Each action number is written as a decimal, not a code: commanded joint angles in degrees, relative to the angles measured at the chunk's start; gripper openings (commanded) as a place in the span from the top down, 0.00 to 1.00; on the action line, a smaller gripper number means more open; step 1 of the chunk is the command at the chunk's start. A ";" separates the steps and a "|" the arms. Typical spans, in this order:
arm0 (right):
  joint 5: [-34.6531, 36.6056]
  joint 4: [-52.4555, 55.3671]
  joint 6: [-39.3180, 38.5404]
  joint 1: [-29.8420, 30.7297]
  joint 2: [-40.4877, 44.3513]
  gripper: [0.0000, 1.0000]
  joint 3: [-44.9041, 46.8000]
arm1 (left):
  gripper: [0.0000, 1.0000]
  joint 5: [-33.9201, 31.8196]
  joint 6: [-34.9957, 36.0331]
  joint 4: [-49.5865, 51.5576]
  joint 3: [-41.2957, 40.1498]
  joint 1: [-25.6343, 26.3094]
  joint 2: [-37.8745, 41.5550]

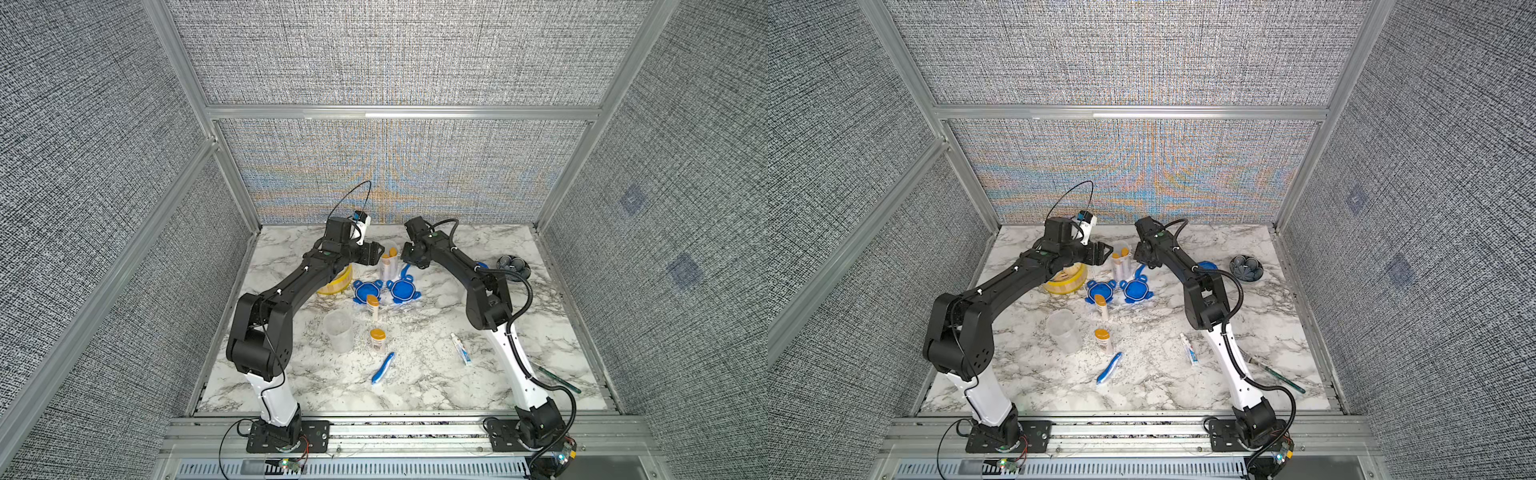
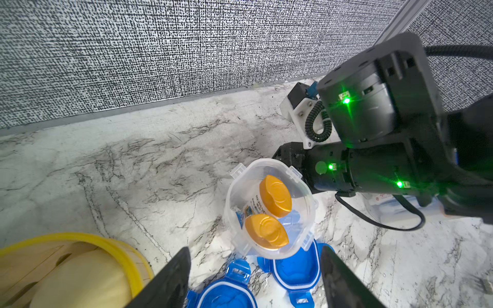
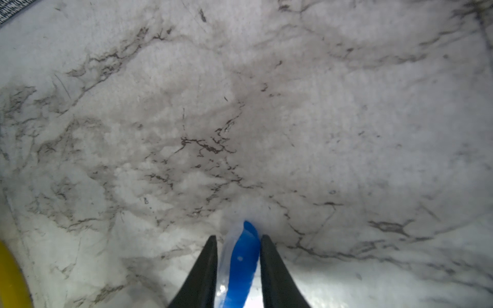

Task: Pack away toiletry kits
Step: Pick up the toiletry item from the center of the board.

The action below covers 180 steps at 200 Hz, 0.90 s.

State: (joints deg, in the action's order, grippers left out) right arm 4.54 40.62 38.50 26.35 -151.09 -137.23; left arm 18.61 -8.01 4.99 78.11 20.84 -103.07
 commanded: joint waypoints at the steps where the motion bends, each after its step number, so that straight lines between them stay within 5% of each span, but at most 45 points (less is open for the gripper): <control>1: 2.90 1.77 -1.73 0.05 1.24 0.76 2.30 | 0.25 0.55 0.08 -0.07 0.29 -0.01 -0.15; 45: 3.98 1.15 -4.08 -0.08 2.72 0.77 3.99 | 0.25 0.55 -0.16 0.00 0.12 -0.01 0.12; 92: 2.91 0.86 -4.23 0.50 3.89 0.65 6.19 | 0.25 0.11 0.03 0.54 0.03 -0.01 0.67; 135: 3.09 -1.64 -4.05 0.37 6.62 0.80 10.81 | 0.25 0.11 -0.15 0.70 -0.16 -0.01 1.11; 180: 4.30 -5.87 -5.25 -0.24 13.27 0.84 15.27 | 0.25 0.20 -0.32 0.59 0.12 -0.01 1.44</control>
State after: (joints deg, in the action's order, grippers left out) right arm 7.42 37.93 34.46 26.37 -140.97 -122.85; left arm 18.57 -8.21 5.21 77.97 20.84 -102.43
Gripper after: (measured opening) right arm 0.190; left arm 0.754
